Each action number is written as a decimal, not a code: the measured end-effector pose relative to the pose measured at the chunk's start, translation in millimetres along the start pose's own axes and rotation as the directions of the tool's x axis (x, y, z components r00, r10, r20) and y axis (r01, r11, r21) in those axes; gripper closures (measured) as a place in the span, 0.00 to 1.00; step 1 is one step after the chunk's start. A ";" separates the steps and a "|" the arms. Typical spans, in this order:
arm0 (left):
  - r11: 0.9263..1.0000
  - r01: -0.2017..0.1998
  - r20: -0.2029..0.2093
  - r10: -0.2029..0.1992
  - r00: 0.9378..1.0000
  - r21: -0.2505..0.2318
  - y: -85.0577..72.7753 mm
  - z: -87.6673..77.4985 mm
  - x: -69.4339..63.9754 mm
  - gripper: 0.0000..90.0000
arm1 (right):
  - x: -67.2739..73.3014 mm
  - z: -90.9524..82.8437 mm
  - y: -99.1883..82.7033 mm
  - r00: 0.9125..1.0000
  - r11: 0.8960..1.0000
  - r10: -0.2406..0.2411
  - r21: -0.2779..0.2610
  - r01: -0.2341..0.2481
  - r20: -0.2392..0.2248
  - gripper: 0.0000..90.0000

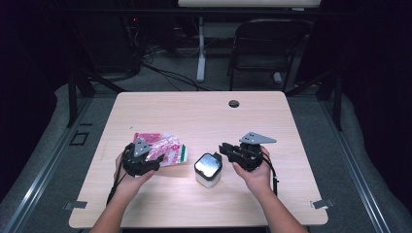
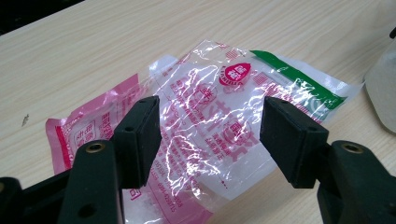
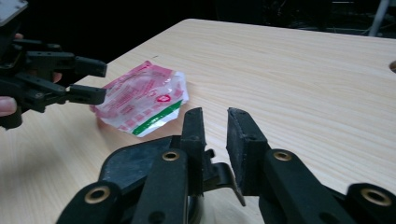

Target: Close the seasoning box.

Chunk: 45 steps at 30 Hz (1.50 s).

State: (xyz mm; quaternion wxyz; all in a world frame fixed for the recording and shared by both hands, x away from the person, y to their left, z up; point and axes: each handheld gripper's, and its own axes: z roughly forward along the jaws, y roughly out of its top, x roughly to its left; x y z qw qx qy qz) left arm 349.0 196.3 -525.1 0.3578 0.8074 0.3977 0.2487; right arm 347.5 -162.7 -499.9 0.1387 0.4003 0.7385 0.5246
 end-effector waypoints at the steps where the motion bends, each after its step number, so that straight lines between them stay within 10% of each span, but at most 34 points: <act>1: 1.000 0.000 0.000 0.000 1.000 0.000 0.0 0.0 0.0 0.43 | -1.4 -0.1 -0.1 1.000 1.000 0.006 -0.004 -0.006 0.004 0.84; 22: 1.000 0.024 -0.007 -0.025 1.000 -0.016 0.8 -0.4 6.3 0.43 | -36.7 1.3 -11.9 0.986 0.997 0.071 0.020 -0.075 0.150 0.57; 45: 1.000 0.029 -0.002 -0.029 1.000 -0.003 1.8 7.7 7.6 0.43 | -46.2 6.2 -28.4 0.971 0.993 0.080 0.069 -0.098 0.227 0.53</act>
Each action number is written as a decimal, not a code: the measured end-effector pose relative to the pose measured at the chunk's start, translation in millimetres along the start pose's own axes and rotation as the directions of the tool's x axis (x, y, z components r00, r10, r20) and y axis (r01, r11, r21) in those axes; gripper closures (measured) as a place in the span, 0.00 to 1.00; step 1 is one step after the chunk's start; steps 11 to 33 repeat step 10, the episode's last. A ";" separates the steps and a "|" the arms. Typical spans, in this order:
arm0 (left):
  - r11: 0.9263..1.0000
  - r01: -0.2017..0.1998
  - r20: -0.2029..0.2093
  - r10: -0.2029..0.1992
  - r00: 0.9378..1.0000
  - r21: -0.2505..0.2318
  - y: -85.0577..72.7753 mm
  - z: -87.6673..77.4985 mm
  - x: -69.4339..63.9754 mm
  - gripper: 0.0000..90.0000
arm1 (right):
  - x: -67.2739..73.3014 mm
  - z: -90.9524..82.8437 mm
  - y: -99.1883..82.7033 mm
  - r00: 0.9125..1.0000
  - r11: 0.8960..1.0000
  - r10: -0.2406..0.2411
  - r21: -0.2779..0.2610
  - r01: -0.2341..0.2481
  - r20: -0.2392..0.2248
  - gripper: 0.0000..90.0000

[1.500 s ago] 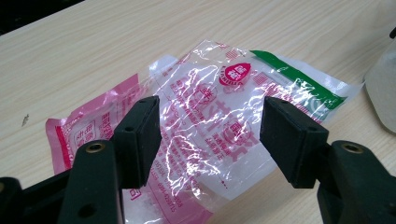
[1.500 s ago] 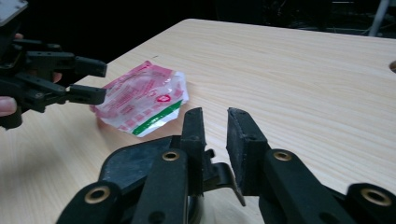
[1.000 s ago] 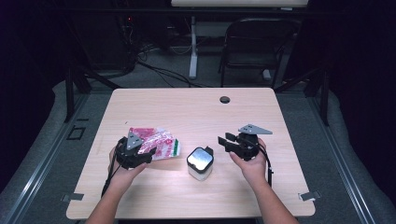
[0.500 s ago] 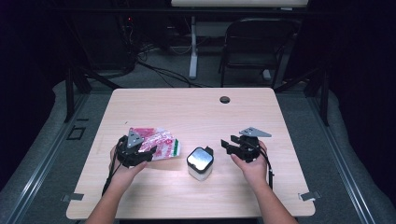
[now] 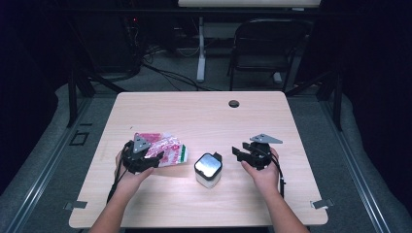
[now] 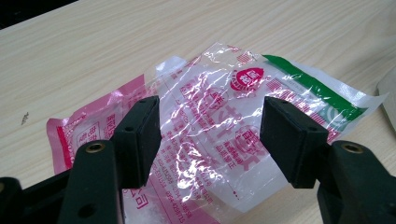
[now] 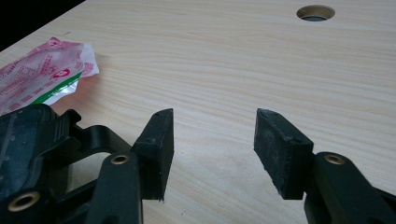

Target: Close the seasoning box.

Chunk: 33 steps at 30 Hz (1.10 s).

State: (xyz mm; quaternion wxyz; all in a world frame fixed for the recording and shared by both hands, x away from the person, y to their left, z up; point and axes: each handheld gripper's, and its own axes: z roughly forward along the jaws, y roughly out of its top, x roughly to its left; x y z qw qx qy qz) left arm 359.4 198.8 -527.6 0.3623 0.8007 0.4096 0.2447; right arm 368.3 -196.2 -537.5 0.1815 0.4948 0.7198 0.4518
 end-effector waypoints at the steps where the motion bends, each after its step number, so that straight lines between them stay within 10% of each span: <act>1: 1.000 -0.001 0.001 0.001 1.000 0.002 0.1 0.1 0.0 0.43 | 0.0 -0.1 0.0 1.000 1.000 0.000 0.000 0.000 0.000 0.53; 33: 1.000 0.001 0.006 -0.001 1.000 -0.001 0.9 1.9 0.3 0.43 | -1.4 -0.9 -0.5 1.000 1.000 0.002 -0.008 -0.002 0.010 0.52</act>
